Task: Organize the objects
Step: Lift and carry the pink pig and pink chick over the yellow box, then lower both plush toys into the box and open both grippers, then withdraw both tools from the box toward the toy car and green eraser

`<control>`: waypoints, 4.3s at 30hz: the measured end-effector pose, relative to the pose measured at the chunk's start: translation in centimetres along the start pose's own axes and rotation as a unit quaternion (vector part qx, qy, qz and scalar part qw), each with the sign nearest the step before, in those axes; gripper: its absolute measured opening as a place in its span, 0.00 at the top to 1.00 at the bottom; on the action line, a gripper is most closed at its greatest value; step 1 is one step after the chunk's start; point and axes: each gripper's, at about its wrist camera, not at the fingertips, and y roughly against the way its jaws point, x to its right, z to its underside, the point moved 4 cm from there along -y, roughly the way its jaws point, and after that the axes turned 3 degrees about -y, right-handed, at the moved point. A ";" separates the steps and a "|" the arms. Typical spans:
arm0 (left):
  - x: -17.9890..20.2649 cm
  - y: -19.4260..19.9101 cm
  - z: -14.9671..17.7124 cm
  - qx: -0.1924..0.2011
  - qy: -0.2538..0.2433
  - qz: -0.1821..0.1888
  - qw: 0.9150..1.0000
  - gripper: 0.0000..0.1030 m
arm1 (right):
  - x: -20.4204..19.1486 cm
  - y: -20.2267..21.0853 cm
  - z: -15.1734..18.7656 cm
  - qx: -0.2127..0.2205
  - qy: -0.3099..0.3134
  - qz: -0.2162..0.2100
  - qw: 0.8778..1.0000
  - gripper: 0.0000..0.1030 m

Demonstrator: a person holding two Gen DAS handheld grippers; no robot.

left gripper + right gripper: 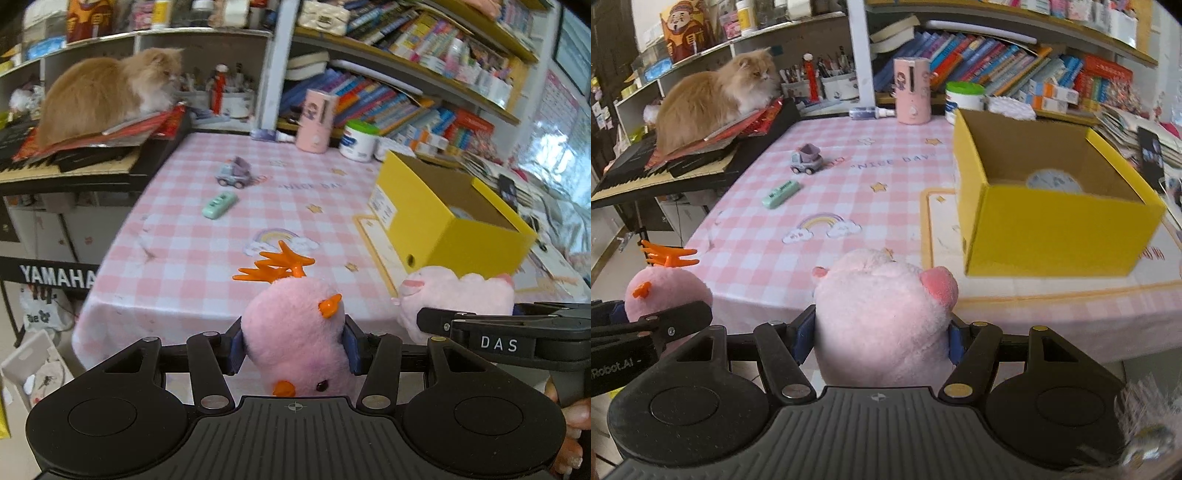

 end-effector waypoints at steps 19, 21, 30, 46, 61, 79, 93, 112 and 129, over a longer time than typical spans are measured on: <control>10.1 -2.6 -0.3 -0.020 -0.115 0.104 0.988 0.52 | 9.0 4.5 4.0 0.008 -0.111 0.097 0.989 0.38; 11.2 -3.0 -0.3 -0.024 -0.122 0.112 0.986 0.52 | 10.0 4.7 4.2 0.007 -0.119 0.104 0.987 0.38; 14.1 -4.2 -1.2 -0.024 -0.133 0.119 0.984 0.52 | 13.7 5.1 4.1 0.003 -0.144 0.116 0.983 0.38; 19.5 -6.9 -5.5 0.021 -0.127 0.118 0.985 0.52 | 19.8 4.0 -0.3 0.022 -0.129 0.111 0.985 0.38; 23.7 -11.8 -12.3 0.069 -0.135 0.058 0.987 0.52 | 25.4 4.9 -10.2 0.145 -0.073 0.076 0.984 0.38; 24.6 -19.7 -12.8 -0.006 -0.148 -0.018 0.989 0.52 | 24.9 -3.4 -15.2 0.100 -0.009 -0.020 0.995 0.38; 24.7 -21.5 -12.4 -0.025 -0.159 -0.020 0.987 0.46 | 25.3 -9.4 -15.1 0.009 -0.002 -0.048 0.999 0.36; 23.7 -15.6 -12.6 0.047 -0.143 -0.045 0.988 0.13 | 24.5 -8.2 -16.3 0.043 -0.028 -0.067 0.996 0.15; 19.6 -11.8 -8.3 0.044 -0.084 -0.037 0.995 0.09 | 25.2 0.2 -9.5 0.102 -0.080 0.085 0.988 0.15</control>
